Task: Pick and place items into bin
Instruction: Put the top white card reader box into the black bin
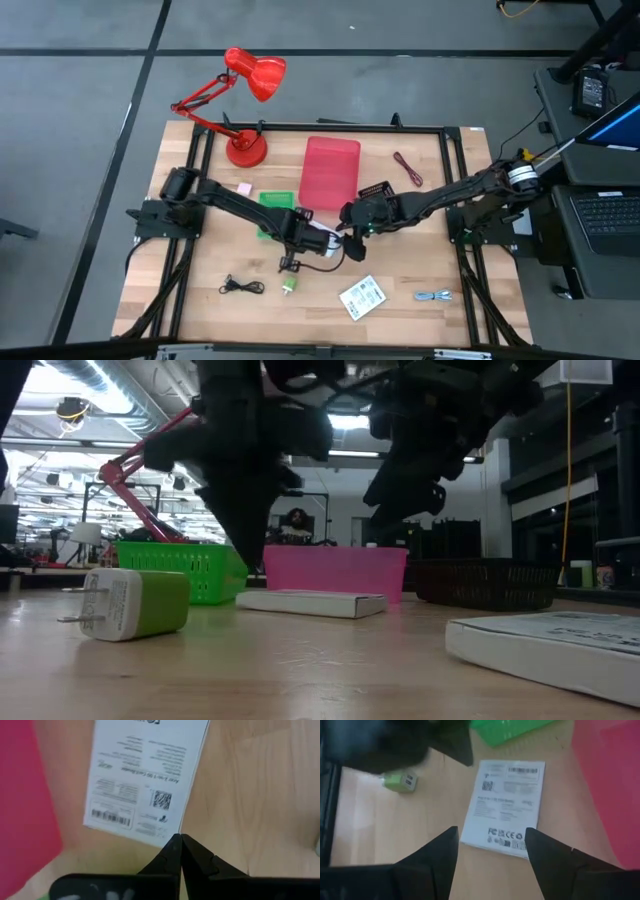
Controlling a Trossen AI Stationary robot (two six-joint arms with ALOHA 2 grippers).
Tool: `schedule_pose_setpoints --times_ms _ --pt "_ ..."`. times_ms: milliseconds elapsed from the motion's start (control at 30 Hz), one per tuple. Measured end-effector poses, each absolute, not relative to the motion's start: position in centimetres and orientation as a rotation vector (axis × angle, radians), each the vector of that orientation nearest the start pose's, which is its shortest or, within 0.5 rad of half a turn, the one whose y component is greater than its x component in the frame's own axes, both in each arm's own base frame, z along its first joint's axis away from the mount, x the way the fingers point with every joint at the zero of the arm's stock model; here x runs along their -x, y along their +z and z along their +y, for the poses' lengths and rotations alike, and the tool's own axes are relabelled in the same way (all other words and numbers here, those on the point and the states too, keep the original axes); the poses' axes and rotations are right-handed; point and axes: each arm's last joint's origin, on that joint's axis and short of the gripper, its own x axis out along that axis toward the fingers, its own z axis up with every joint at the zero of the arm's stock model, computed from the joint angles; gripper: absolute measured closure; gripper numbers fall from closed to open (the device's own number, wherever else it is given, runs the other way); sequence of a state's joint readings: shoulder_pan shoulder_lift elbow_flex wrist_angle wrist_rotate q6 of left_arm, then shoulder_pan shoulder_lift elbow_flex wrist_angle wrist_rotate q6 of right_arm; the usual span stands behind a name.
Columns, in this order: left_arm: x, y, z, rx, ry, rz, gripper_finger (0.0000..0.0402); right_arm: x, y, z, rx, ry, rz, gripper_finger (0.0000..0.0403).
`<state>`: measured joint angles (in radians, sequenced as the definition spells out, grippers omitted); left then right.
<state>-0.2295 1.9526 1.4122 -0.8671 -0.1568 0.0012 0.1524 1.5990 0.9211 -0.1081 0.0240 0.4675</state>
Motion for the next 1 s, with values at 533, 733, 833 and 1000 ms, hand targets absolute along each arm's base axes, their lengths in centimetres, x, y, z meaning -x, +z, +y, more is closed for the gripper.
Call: schedule_pose_setpoints --times_ms 533,733,833,1000 --pt "-37.9 17.3 -8.2 -0.303 -0.005 1.485 0.0398 -31.5 19.3 4.9 -0.365 -0.063 0.813 0.0185" --pt "-37.9 17.2 -8.2 -0.277 0.017 1.474 0.0398 -31.5 19.3 4.9 -0.353 -0.057 0.812 0.0185" --pt "-37.5 16.6 -8.2 -0.285 0.024 1.494 0.0398 -31.5 19.3 5.1 -0.340 -0.048 0.812 0.0185" --pt "-37.6 16.5 -8.3 -0.298 0.022 1.480 0.0400 -31.4 19.3 5.3 -0.339 -0.040 0.811 0.0185"
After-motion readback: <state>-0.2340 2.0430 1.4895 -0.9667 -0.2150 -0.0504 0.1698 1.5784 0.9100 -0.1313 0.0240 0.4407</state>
